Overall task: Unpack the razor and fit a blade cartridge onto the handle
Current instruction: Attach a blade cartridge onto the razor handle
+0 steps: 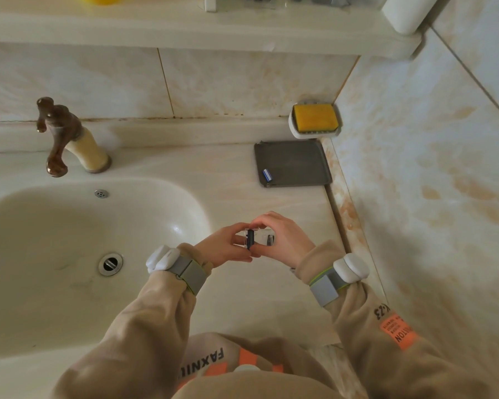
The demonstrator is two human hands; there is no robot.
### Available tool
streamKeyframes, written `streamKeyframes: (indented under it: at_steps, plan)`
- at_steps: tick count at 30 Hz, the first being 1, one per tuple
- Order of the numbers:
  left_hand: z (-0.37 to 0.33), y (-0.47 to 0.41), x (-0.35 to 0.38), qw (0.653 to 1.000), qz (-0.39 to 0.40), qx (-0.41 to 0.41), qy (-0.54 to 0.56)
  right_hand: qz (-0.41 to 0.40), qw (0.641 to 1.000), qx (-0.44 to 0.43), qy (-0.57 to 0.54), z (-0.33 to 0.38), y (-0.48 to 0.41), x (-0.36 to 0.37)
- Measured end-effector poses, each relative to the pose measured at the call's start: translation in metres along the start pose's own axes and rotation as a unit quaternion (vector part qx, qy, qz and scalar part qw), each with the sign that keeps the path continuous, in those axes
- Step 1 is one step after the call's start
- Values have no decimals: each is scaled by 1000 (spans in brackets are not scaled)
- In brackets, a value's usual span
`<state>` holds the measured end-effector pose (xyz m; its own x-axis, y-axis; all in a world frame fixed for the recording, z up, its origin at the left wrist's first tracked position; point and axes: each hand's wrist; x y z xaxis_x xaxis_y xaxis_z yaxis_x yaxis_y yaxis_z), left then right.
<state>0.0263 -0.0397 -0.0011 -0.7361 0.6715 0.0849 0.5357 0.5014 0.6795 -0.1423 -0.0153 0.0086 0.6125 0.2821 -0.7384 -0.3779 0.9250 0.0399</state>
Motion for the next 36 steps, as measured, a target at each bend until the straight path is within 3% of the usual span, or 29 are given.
streamKeyframes:
  at_steps: [7, 14, 21, 28, 36]
  plan:
    - [0, 1, 0, 1000, 11, -7, 9, 3, 995, -42, 91, 2, 1, -1]
    - [-3, 3, 2, 999, -22, 5, 38, -44, 994, -67, 70, 3, 7, 6]
    - [-4, 0, 6, 997, -71, 2, -9, -90, 996, -9, -11, 4, 5, 12]
    - [-7, -1, 10, 995, -97, 15, -12, -177, 974, 38, -138, 12, 4, 9]
    - [-8, -5, 12, 989, -142, 20, -37, -236, 953, 103, -160, 19, -4, 6]
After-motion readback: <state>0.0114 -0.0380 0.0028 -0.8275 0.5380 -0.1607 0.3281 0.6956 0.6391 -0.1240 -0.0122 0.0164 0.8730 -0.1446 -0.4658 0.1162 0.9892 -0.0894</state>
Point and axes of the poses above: each hand's wrist, its own y-axis away from the middle knuckle, its own x-axis out of the palm, z = x × y, and after that the axes turned 12 degrees about -x, right-handed
